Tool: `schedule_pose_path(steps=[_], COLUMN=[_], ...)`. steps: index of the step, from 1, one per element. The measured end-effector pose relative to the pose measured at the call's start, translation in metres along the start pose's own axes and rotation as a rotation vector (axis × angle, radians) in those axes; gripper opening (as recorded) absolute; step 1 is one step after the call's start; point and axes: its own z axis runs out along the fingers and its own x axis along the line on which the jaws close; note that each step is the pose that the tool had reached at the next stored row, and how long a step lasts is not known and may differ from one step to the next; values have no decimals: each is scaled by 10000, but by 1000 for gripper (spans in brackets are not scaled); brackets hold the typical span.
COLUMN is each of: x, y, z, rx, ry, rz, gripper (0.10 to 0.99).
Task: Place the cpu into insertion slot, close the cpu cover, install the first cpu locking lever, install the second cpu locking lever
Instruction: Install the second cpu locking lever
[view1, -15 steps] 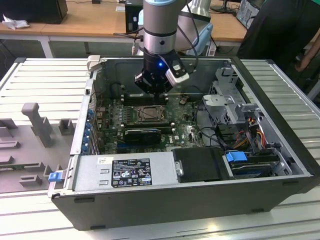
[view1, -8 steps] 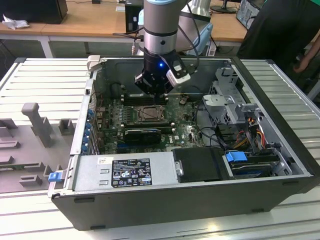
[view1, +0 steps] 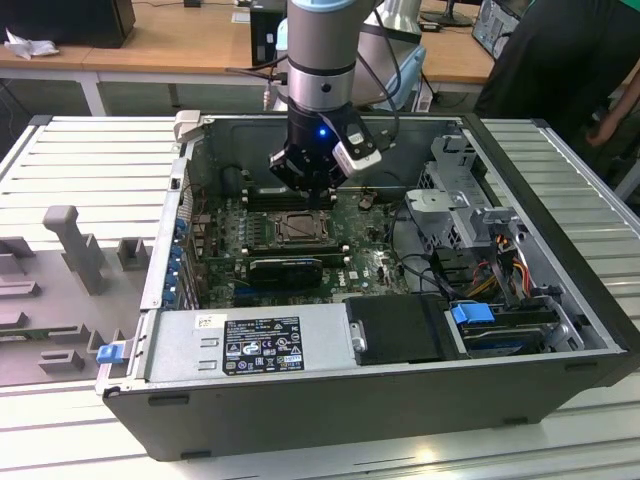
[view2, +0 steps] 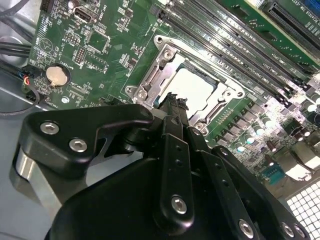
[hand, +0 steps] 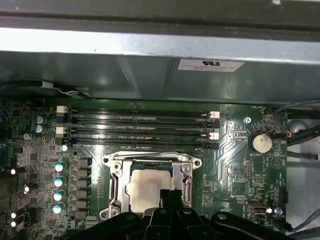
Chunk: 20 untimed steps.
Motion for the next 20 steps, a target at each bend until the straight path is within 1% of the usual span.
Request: schedule_pose_path(steps=[11,12,20], x=[2,2,3], y=[-61,-76,-125], z=[-1,-1,-3], rx=[0,0,0], ry=[0,-1,0], rz=[0,0,0], gripper=[106,106,106])
